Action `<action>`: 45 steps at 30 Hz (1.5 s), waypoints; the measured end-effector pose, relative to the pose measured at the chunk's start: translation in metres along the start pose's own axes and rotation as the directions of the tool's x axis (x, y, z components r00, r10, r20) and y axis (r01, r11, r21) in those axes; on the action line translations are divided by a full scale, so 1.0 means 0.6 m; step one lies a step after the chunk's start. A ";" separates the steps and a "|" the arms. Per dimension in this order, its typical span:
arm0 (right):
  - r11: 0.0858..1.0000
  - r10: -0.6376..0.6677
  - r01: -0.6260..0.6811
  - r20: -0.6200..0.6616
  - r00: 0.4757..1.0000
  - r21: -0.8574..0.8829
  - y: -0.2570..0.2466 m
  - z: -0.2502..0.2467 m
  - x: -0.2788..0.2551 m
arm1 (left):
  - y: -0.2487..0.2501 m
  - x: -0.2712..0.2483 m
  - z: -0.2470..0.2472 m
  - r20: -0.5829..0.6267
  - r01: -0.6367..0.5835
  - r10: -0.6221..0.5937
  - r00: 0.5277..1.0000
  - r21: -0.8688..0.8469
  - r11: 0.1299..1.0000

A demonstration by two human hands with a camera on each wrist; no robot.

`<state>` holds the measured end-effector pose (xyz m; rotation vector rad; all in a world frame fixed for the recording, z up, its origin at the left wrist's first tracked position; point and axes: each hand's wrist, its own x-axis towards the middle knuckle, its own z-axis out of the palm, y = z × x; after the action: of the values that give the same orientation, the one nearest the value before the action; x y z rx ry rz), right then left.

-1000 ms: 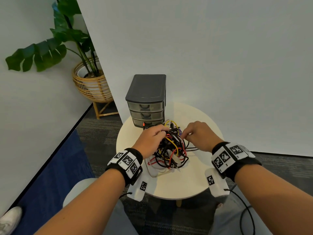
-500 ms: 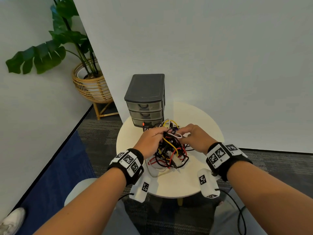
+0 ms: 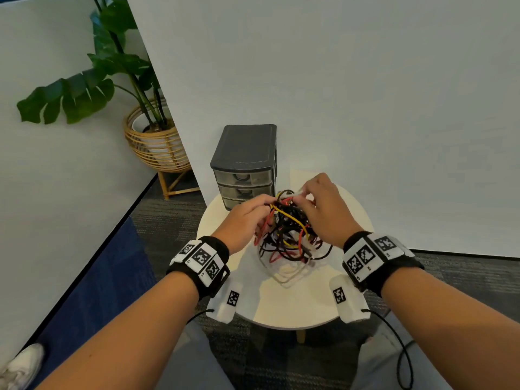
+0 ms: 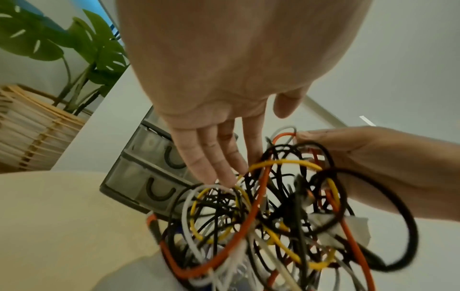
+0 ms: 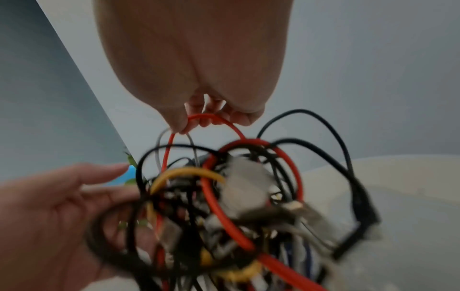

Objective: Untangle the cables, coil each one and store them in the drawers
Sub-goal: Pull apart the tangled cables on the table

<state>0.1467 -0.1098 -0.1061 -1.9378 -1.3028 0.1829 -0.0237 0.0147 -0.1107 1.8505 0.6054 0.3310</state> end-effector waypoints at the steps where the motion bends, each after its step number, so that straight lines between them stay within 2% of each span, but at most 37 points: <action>1: 0.999 0.016 -0.015 -0.019 1.000 0.043 -0.010 -0.008 0.007 | 0.003 0.000 -0.002 -0.012 -0.007 0.008 1.000 0.037 0.999; 4: 0.996 0.031 -0.034 0.041 0.999 0.085 -0.032 -0.028 0.023 | 0.006 0.007 -0.004 -0.149 0.029 -0.003 0.989 0.177 0.984; 6: 0.997 0.002 -0.012 0.132 0.991 0.080 -0.039 -0.032 0.028 | 0.012 0.011 -0.002 -0.196 -0.043 0.086 0.977 0.215 0.976; 9: 0.988 0.038 -0.068 0.211 0.977 0.137 -0.034 -0.028 0.032 | 0.033 0.012 0.018 -0.042 -0.215 0.235 0.971 0.272 0.938; 10: 0.977 0.065 -0.109 0.226 0.972 0.184 -0.034 -0.027 0.031 | 0.037 0.013 0.026 0.007 -0.240 0.250 0.968 0.306 0.921; 12: 0.933 0.099 -0.173 0.236 0.967 0.314 -0.032 -0.027 0.027 | 0.040 0.015 0.034 0.010 -0.221 0.231 0.973 0.338 0.915; 14: 0.874 0.144 -0.222 0.206 0.968 0.431 -0.025 -0.029 0.021 | 0.036 0.020 0.030 -0.011 -0.173 0.192 0.981 0.382 0.908; 16: 0.755 0.267 -0.312 0.164 0.950 0.577 -0.014 -0.035 0.015 | 0.029 0.023 0.023 -0.010 -0.143 0.159 0.987 0.393 0.908; 18: 0.572 0.423 -0.394 0.152 0.893 0.719 -0.006 -0.042 0.015 | 0.025 0.021 0.020 0.001 -0.160 0.175 0.985 0.413 0.897; 19: 0.536 0.487 -0.421 0.140 0.862 0.732 -0.002 -0.045 0.016 | 0.024 0.021 0.020 0.010 -0.171 0.185 0.983 0.429 0.887; 20: 0.566 0.525 -0.444 0.112 0.844 0.695 -0.002 -0.047 0.018 | 0.023 0.021 0.022 0.021 -0.180 0.191 0.981 0.444 0.878; 21: 0.649 0.521 -0.451 0.073 0.850 0.613 -0.001 -0.048 0.021 | 0.024 0.021 0.025 0.031 -0.185 0.192 0.981 0.457 0.870; 22: 0.748 0.470 -0.422 0.040 0.882 0.512 -0.002 -0.048 0.023 | 0.024 0.021 0.029 0.038 -0.187 0.192 0.981 0.465 0.865; 24: 0.939 0.254 -0.253 0.026 0.967 0.234 -0.007 -0.048 0.024 | 0.025 0.022 0.035 0.037 -0.201 0.208 0.977 0.468 0.860; 25: 0.991 0.127 -0.129 0.040 0.991 0.026 -0.009 -0.049 0.022 | 0.024 0.023 0.037 0.032 -0.207 0.217 0.976 0.465 0.861; 26: 0.978 0.006 0.008 0.065 0.998 -0.206 -0.011 -0.049 0.021 | 0.024 0.024 0.040 0.028 -0.210 0.223 0.975 0.459 0.863; 27: 0.907 -0.099 0.131 0.099 0.990 -0.399 -0.019 -0.048 0.020 | 0.023 0.024 0.040 0.026 -0.210 0.223 0.975 0.455 0.865; 29: 0.757 -0.178 0.263 0.198 0.964 -0.599 -0.028 -0.049 0.021 | 0.024 0.026 0.045 0.031 -0.213 0.223 0.974 0.447 0.869; 30: 0.728 -0.174 0.290 0.242 0.955 -0.621 -0.031 -0.051 0.022 | 0.024 0.025 0.046 0.033 -0.215 0.224 0.974 0.445 0.869; 32: 0.767 -0.152 0.264 0.233 0.961 -0.586 -0.019 -0.054 0.026 | 0.023 0.024 0.047 0.035 -0.212 0.218 0.975 0.436 0.875; 33: 0.826 -0.141 0.208 0.166 0.976 -0.525 -0.012 -0.057 0.026 | 0.023 0.022 0.046 0.035 -0.205 0.211 0.977 0.431 0.879; 35: 0.950 -0.045 0.023 -0.065 0.997 -0.311 0.005 -0.074 0.032 | 0.021 0.020 0.044 0.040 -0.199 0.201 0.979 0.432 0.880; 37: 0.985 0.157 -0.169 -0.255 0.954 -0.027 0.014 -0.094 0.042 | 0.017 0.019 0.043 0.058 -0.215 0.211 0.976 0.430 0.877; 39: 0.943 0.324 -0.282 -0.304 0.896 0.175 0.019 -0.113 0.049 | 0.016 0.018 0.045 0.060 -0.213 0.207 0.977 0.409 0.887; 40: 0.926 0.368 -0.317 -0.292 0.883 0.206 0.019 -0.118 0.049 | 0.015 0.018 0.046 0.053 -0.209 0.205 0.977 0.406 0.890; 41: 0.922 0.384 -0.348 -0.276 0.881 0.172 0.019 -0.120 0.050 | 0.015 0.018 0.047 0.047 -0.208 0.207 0.977 0.410 0.888; 43: 0.925 0.337 -0.368 -0.242 0.910 -0.096 0.023 -0.113 0.045 | 0.017 0.016 0.049 0.038 -0.211 0.214 0.976 0.412 0.887; 45: 0.886 0.214 -0.258 -0.152 0.965 -0.384 0.014 -0.101 0.031 | 0.019 0.014 0.049 0.036 -0.210 0.214 0.976 0.406 0.889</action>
<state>0.1922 -0.1275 -0.0647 -2.4224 -1.0905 -0.0772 0.0010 -0.0067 -0.1110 2.3301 0.5046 0.3783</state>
